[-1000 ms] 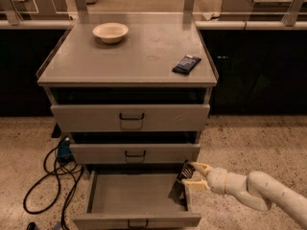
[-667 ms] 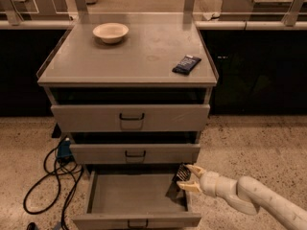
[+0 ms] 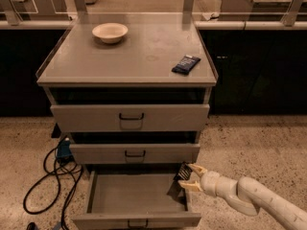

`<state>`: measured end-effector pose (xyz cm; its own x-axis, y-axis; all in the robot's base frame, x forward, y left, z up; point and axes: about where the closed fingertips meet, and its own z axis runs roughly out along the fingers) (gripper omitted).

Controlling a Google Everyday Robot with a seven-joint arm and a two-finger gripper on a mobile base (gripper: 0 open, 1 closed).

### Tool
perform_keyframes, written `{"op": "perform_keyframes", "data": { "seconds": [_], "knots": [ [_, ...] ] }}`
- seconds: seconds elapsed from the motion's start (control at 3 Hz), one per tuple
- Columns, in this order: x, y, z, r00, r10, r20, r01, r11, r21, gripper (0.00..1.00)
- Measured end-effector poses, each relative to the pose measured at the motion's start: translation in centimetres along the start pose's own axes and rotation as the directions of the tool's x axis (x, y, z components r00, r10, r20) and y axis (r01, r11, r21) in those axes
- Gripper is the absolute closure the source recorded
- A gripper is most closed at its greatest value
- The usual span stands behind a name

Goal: Place rxbar chocolate into bottom drawer

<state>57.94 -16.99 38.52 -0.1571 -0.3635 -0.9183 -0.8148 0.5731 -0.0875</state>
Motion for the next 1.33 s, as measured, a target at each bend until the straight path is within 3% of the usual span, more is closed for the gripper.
{"op": "perform_keyframes", "data": {
  "seconds": [0.33,0.67,1.0,1.33],
  "knots": [
    [2.1,1.0,2.5,1.0,-0.003,0.017,0.003,0.9996,-0.027,1.0],
    [5.8,3.5,6.0,1.0,-0.015,0.006,0.015,0.9995,-0.029,1.0],
    [9.2,5.5,9.0,0.996,-0.083,-0.046,0.082,0.9965,-0.012,1.0],
    [9.6,5.3,9.0,0.995,-0.085,-0.059,0.085,0.9964,-0.001,1.0]
  ]
}}
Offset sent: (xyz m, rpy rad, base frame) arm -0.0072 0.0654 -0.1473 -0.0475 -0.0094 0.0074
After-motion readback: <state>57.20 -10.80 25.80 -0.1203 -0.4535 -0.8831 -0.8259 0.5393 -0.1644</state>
